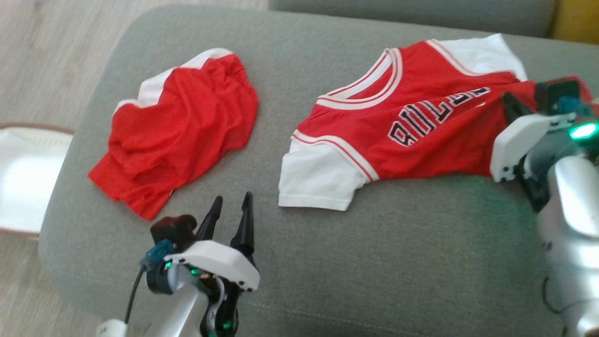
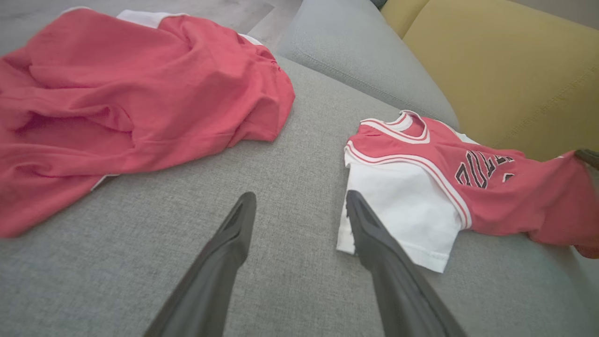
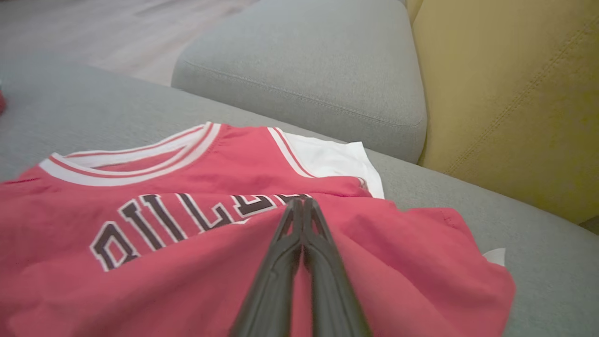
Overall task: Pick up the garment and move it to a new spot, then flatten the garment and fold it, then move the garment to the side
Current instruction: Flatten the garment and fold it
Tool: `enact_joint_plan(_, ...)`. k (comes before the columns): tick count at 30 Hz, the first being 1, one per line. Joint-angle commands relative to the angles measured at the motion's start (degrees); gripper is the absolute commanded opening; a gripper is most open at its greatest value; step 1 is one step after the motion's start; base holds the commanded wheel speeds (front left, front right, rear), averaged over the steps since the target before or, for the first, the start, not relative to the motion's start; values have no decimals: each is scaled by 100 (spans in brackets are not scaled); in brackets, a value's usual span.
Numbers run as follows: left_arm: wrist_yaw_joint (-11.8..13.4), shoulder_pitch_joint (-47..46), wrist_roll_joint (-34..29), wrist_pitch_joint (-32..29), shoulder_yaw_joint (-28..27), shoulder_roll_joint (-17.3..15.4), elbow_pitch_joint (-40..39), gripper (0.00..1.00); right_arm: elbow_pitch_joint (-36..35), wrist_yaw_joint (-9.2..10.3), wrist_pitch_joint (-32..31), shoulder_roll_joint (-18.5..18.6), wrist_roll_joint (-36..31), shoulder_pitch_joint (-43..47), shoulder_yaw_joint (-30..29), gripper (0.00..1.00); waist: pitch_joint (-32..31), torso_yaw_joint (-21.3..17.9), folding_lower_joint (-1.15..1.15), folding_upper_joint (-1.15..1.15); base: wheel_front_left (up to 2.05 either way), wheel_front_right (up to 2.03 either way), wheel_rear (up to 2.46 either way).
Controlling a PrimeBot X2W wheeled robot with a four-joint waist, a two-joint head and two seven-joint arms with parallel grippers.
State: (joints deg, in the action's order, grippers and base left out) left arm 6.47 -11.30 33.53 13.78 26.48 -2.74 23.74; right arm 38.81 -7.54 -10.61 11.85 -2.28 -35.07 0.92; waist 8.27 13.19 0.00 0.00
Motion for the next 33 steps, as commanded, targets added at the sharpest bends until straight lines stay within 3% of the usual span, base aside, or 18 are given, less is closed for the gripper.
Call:
enact_joint_plan(1,-30,-328,26,78,-133,-15,-154,100,-40,5,7,92,-60,-281,126,0,140,125,0,0,0,0,0)
enact_joint_plan(8,-29,-519,139,97,23,-14,-153,100,1096,5,293,386,-245,-1190,157,0,475,298,0,0,0,0,0)
enact_joint_plan(15,9,-691,270,113,218,-14,-171,100,1914,5,660,555,-763,-1814,-377,0,685,373,0,0,0,0,0)
enact_joint_plan(16,19,-710,283,114,232,-14,-172,100,2022,5,684,538,-837,-1862,-411,46,709,369,0,0,0,0,0)
enact_joint_plan(17,26,-727,296,116,243,-14,-170,100,2140,5,682,516,-892,-1898,-450,100,724,364,0,0,0,0,0)
enact_joint_plan(26,45,-730,281,120,135,-14,-141,100,2665,5,1242,240,-1053,-2070,-626,100,529,23,0,0,0,0,0)
enact_joint_plan(33,35,-591,214,121,-31,-14,-227,100,2719,5,2032,-35,-701,-1954,-668,100,167,-445,0,0,0,0,0)
